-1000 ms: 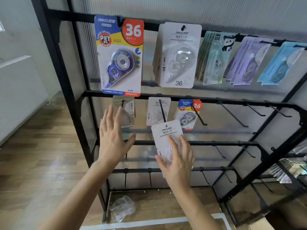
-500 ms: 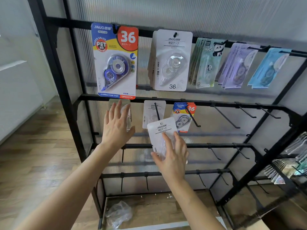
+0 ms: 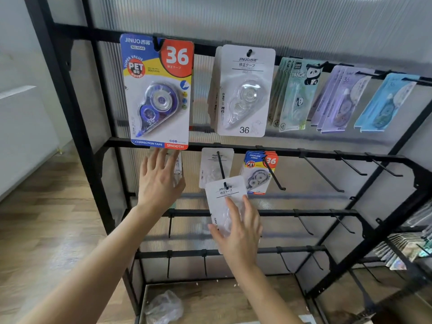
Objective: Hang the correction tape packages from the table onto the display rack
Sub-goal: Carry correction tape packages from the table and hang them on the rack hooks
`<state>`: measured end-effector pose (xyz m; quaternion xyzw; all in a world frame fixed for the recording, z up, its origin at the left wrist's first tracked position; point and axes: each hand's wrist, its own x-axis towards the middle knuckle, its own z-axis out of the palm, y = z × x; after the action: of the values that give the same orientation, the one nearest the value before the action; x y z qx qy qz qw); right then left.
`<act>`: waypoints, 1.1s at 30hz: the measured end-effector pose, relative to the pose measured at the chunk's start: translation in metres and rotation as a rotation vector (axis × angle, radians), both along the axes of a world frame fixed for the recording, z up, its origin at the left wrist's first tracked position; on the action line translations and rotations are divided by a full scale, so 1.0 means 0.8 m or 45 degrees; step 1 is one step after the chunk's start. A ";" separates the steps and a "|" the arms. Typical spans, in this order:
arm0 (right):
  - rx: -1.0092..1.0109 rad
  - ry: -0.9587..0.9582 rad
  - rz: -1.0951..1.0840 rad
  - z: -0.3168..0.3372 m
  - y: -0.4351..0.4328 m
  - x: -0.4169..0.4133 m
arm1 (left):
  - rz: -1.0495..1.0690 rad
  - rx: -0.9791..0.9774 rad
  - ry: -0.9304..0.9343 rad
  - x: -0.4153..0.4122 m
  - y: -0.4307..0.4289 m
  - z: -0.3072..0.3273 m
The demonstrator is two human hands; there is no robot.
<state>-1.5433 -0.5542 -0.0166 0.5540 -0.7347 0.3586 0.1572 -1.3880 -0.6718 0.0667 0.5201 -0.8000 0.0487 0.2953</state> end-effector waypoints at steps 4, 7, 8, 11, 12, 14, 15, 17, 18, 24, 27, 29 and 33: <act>0.125 -0.041 0.021 0.001 -0.043 -0.009 | 0.006 -0.022 -0.003 0.000 0.000 -0.005; 0.305 -0.034 0.029 -0.001 -0.082 -0.021 | 0.012 -0.037 -0.017 -0.001 0.001 -0.008; 0.344 -0.032 0.027 -0.002 -0.094 -0.024 | 0.016 -0.043 -0.021 -0.001 0.000 -0.009; 0.403 -0.050 0.056 0.000 -0.126 -0.030 | 0.019 -0.072 -0.005 -0.002 -0.001 -0.010; 0.420 -0.078 0.071 0.002 -0.135 -0.031 | 0.024 -0.078 -0.003 -0.002 -0.002 -0.011; 0.453 -0.135 0.091 0.006 -0.150 -0.033 | 0.058 -0.068 -0.011 -0.003 -0.002 -0.014; 0.470 -0.145 0.097 0.008 -0.155 -0.034 | 0.078 -0.055 -0.014 -0.003 -0.002 -0.014; 0.479 -0.145 0.124 0.008 -0.162 -0.034 | 0.105 -0.042 -0.008 -0.003 -0.003 -0.016; 0.476 -0.144 0.137 0.008 -0.164 -0.034 | 0.111 -0.042 -0.012 -0.004 -0.004 -0.016; 0.561 -0.049 0.147 0.009 -0.158 -0.038 | 0.095 -0.039 -0.018 -0.003 -0.006 -0.015; 0.559 0.021 0.120 0.009 -0.143 -0.039 | 0.090 -0.009 -0.022 -0.002 -0.006 -0.015; 0.569 0.052 0.118 0.007 -0.131 -0.037 | 0.089 0.031 -0.017 -0.002 -0.005 -0.013; 0.578 0.029 0.135 -0.003 -0.093 -0.027 | 0.074 0.084 -0.052 -0.002 0.002 -0.006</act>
<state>-1.5646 -0.6290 -0.0189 0.6168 -0.7647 0.1858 0.0178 -1.3894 -0.6699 0.0621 0.5515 -0.7915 0.0414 0.2600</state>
